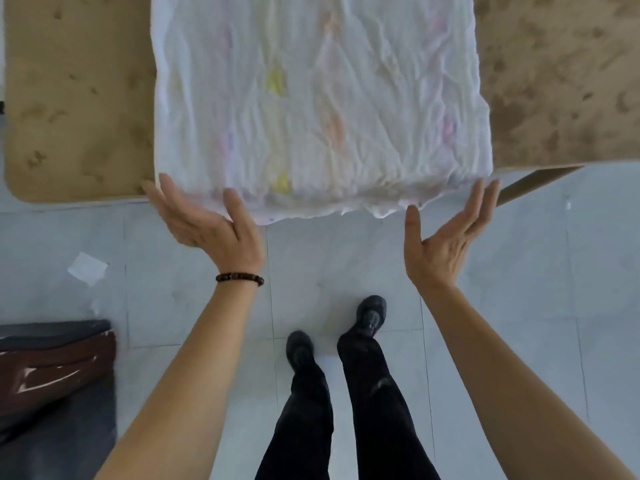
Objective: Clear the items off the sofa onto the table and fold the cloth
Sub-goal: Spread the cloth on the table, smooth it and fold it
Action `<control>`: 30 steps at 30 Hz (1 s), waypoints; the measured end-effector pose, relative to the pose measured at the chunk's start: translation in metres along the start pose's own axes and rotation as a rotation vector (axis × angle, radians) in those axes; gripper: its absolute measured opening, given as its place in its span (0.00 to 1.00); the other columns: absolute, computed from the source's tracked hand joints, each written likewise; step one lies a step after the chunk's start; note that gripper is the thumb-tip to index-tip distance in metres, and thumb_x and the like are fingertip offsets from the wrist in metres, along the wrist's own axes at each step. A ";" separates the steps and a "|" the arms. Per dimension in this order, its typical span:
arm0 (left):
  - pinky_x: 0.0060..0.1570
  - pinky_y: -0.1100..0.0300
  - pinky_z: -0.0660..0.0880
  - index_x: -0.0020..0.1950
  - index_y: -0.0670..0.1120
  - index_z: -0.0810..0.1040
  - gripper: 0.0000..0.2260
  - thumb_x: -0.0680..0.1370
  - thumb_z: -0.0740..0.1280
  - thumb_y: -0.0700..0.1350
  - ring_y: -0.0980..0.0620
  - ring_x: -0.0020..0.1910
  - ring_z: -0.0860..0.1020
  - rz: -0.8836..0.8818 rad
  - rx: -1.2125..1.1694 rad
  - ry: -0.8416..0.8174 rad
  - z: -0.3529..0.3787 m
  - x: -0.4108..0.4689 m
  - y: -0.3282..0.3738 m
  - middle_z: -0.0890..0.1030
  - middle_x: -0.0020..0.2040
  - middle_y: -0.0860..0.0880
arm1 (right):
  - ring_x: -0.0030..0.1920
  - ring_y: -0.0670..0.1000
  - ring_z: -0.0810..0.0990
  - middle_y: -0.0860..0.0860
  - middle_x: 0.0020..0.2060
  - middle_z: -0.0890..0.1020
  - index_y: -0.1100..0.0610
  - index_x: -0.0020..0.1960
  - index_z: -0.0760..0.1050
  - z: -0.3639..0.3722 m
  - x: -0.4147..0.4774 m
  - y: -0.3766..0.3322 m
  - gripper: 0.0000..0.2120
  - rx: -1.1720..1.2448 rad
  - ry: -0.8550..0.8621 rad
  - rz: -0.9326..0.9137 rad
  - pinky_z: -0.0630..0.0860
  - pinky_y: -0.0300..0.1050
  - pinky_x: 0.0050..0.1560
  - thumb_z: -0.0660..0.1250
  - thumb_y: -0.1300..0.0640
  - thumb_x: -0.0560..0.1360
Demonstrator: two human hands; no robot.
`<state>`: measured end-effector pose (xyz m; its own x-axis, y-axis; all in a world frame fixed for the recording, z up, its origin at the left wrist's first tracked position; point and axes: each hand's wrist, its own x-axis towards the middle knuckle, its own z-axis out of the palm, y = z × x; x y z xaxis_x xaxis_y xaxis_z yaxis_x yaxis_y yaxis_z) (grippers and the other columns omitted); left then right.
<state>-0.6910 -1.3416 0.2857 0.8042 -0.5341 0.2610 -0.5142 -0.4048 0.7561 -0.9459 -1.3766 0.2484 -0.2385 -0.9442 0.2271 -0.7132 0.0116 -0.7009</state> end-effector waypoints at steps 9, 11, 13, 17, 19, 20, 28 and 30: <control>0.65 0.62 0.70 0.72 0.47 0.64 0.41 0.65 0.80 0.49 0.59 0.66 0.72 -0.385 -0.271 -0.496 -0.005 0.013 -0.076 0.73 0.68 0.53 | 0.70 0.42 0.69 0.46 0.72 0.68 0.51 0.78 0.54 0.019 0.021 0.019 0.58 0.276 -0.349 0.480 0.70 0.37 0.66 0.80 0.35 0.59; 0.51 0.66 0.77 0.64 0.48 0.75 0.30 0.65 0.81 0.49 0.60 0.57 0.80 -0.418 -0.337 -0.583 -0.005 0.020 -0.082 0.82 0.58 0.55 | 0.52 0.36 0.81 0.41 0.55 0.82 0.52 0.65 0.72 0.019 0.028 0.025 0.41 0.322 -0.411 0.511 0.77 0.30 0.48 0.82 0.38 0.57; 0.42 0.70 0.77 0.56 0.50 0.80 0.20 0.66 0.80 0.48 0.61 0.50 0.82 -0.454 -0.329 -0.660 -0.007 0.013 -0.089 0.85 0.49 0.58 | 0.45 0.38 0.83 0.41 0.45 0.85 0.48 0.52 0.78 0.017 0.022 0.033 0.29 0.302 -0.504 0.520 0.79 0.34 0.42 0.82 0.38 0.56; 0.44 0.68 0.77 0.48 0.53 0.82 0.12 0.66 0.79 0.50 0.61 0.48 0.83 -0.543 -0.249 -0.773 -0.019 -0.019 -0.106 0.85 0.44 0.61 | 0.44 0.40 0.84 0.42 0.44 0.85 0.49 0.52 0.80 0.003 -0.010 0.050 0.25 0.352 -0.595 0.619 0.79 0.33 0.40 0.81 0.40 0.60; 0.52 0.60 0.78 0.49 0.52 0.83 0.13 0.66 0.78 0.51 0.57 0.50 0.83 -0.581 -0.265 -0.785 -0.029 -0.028 -0.110 0.85 0.47 0.56 | 0.46 0.44 0.85 0.45 0.45 0.87 0.53 0.54 0.81 -0.005 -0.020 0.054 0.24 0.464 -0.585 0.691 0.81 0.37 0.42 0.81 0.44 0.62; 0.54 0.55 0.78 0.50 0.51 0.83 0.15 0.66 0.78 0.50 0.54 0.52 0.83 -0.627 -0.322 -0.793 -0.033 -0.029 -0.110 0.85 0.50 0.54 | 0.48 0.48 0.86 0.48 0.47 0.87 0.54 0.53 0.82 -0.009 -0.023 0.054 0.22 0.562 -0.574 0.739 0.82 0.42 0.44 0.80 0.48 0.63; 0.49 0.51 0.80 0.65 0.42 0.76 0.17 0.76 0.70 0.42 0.43 0.57 0.81 -1.061 -0.659 -0.733 -0.093 -0.056 -0.061 0.82 0.59 0.43 | 0.52 0.59 0.85 0.58 0.52 0.85 0.61 0.56 0.79 -0.070 -0.051 0.002 0.17 0.856 -0.623 0.995 0.82 0.56 0.52 0.77 0.58 0.69; 0.58 0.50 0.77 0.67 0.43 0.75 0.19 0.76 0.70 0.45 0.45 0.60 0.79 -1.110 -0.718 -0.733 -0.120 -0.056 -0.041 0.80 0.62 0.44 | 0.53 0.58 0.85 0.58 0.53 0.85 0.62 0.60 0.78 -0.098 -0.053 -0.020 0.22 0.854 -0.604 1.021 0.82 0.54 0.49 0.78 0.55 0.70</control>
<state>-0.6793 -1.2059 0.3124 0.2417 -0.5389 -0.8069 0.6608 -0.5176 0.5436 -0.9836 -1.2941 0.3166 0.0704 -0.6394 -0.7656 0.2437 0.7553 -0.6084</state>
